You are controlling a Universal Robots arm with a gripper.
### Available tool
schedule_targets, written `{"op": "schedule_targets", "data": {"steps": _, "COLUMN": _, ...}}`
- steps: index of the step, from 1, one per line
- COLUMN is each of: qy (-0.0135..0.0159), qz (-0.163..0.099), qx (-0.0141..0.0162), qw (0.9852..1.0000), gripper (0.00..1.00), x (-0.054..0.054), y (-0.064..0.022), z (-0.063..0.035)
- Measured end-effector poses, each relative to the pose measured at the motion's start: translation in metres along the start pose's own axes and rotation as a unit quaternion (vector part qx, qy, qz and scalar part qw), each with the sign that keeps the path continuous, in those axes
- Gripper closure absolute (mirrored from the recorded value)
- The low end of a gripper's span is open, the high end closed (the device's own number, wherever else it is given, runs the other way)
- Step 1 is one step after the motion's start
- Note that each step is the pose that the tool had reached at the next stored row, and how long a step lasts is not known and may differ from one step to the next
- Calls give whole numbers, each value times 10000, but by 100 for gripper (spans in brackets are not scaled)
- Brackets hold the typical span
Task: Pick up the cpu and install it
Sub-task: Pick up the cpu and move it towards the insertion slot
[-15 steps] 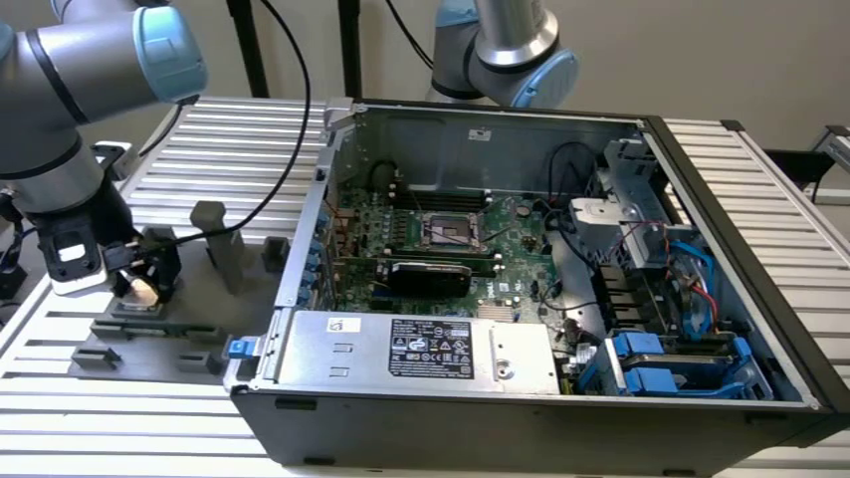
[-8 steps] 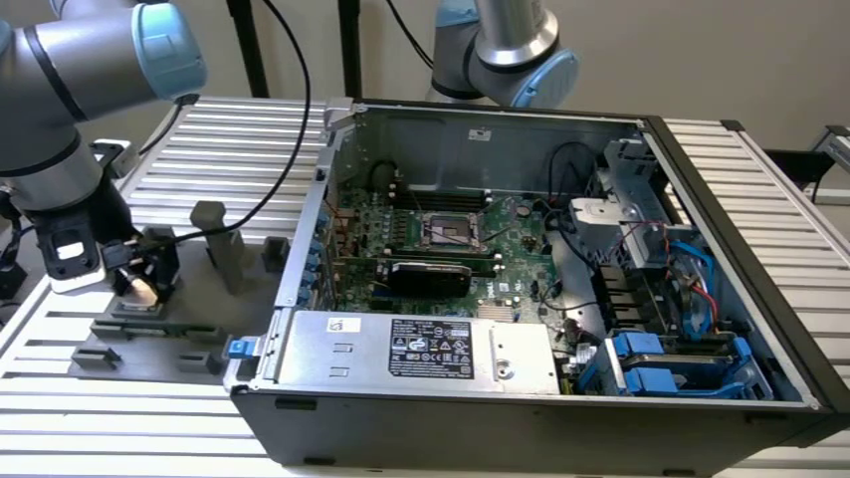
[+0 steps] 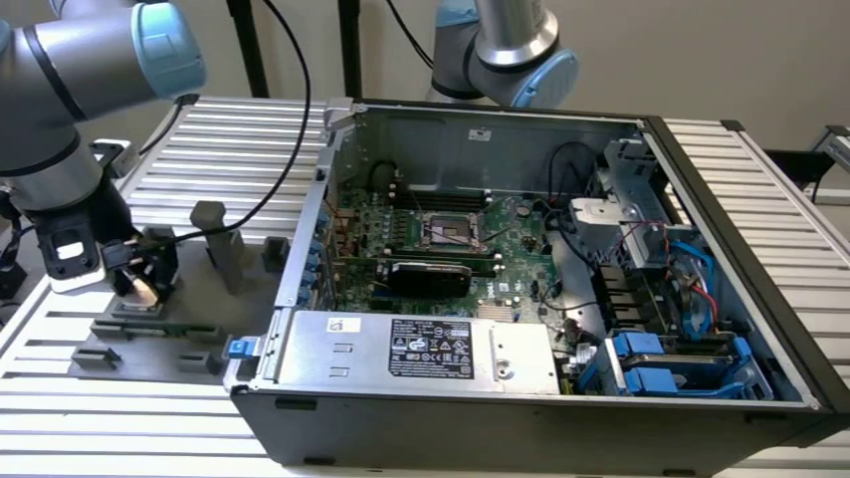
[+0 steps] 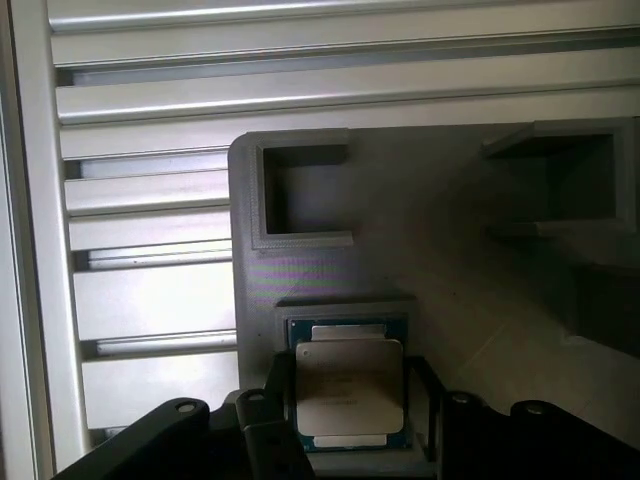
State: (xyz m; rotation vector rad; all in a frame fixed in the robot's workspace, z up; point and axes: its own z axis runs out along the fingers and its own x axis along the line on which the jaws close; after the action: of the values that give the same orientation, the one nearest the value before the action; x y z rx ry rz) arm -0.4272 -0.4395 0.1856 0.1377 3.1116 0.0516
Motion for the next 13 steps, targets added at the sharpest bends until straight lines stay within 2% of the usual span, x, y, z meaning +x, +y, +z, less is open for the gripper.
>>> {"op": "schedule_targets", "data": {"steps": 3, "qy": 0, "qz": 0, "qx": 0, "qw": 10000, "gripper": 44, "x": 0, "y": 0, "z": 0}}
{"op": "schedule_targets", "data": {"steps": 4, "qy": -1, "qz": 0, "qx": 0, "qw": 10000, "gripper": 37, "x": 0, "y": 0, "z": 0}}
{"op": "schedule_targets", "data": {"steps": 12, "qy": -31, "qz": -1, "qx": -2, "qw": 10000, "gripper": 40, "x": 1, "y": 0, "z": 1}}
{"op": "schedule_targets", "data": {"steps": 13, "qy": -35, "qz": -1, "qx": -2, "qw": 10000, "gripper": 45, "x": 1, "y": 0, "z": 2}}
